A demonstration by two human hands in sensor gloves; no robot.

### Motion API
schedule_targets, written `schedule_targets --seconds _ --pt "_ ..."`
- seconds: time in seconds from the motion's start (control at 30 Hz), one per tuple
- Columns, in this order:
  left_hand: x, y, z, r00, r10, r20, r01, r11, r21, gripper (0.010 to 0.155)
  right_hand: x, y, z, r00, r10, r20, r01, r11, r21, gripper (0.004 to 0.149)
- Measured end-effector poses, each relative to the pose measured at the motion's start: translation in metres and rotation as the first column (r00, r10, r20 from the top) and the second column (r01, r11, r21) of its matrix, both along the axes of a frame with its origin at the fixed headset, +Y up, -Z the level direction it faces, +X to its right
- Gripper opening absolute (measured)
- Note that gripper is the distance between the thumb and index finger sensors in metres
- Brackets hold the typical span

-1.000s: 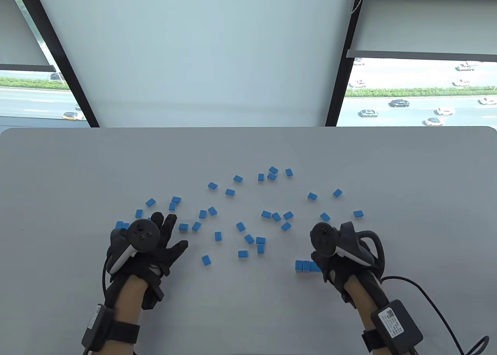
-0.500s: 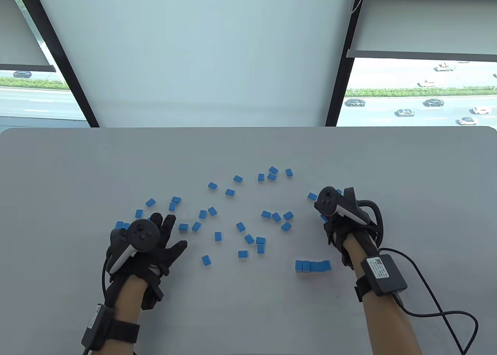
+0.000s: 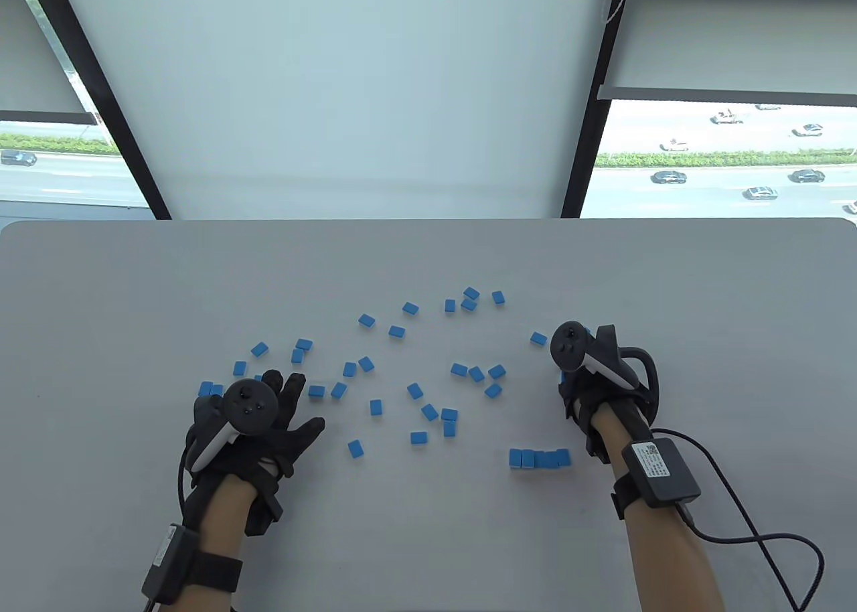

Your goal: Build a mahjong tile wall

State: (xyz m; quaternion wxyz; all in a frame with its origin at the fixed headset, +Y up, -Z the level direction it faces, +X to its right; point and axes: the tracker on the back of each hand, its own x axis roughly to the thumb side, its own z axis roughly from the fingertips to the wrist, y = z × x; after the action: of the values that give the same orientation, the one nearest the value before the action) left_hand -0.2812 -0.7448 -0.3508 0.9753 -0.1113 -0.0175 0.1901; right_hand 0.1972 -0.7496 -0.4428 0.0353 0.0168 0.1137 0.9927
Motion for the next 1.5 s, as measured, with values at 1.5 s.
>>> schedule_targets --seconds 1.5 --pt "0.001 0.0 0.0 1.0 0.008 0.014 -0.008 1.0 0.016 0.084 -0.04 0.021 0.11 0.972 -0.03 -0.232 0.016 0.998 -0.064 0.059"
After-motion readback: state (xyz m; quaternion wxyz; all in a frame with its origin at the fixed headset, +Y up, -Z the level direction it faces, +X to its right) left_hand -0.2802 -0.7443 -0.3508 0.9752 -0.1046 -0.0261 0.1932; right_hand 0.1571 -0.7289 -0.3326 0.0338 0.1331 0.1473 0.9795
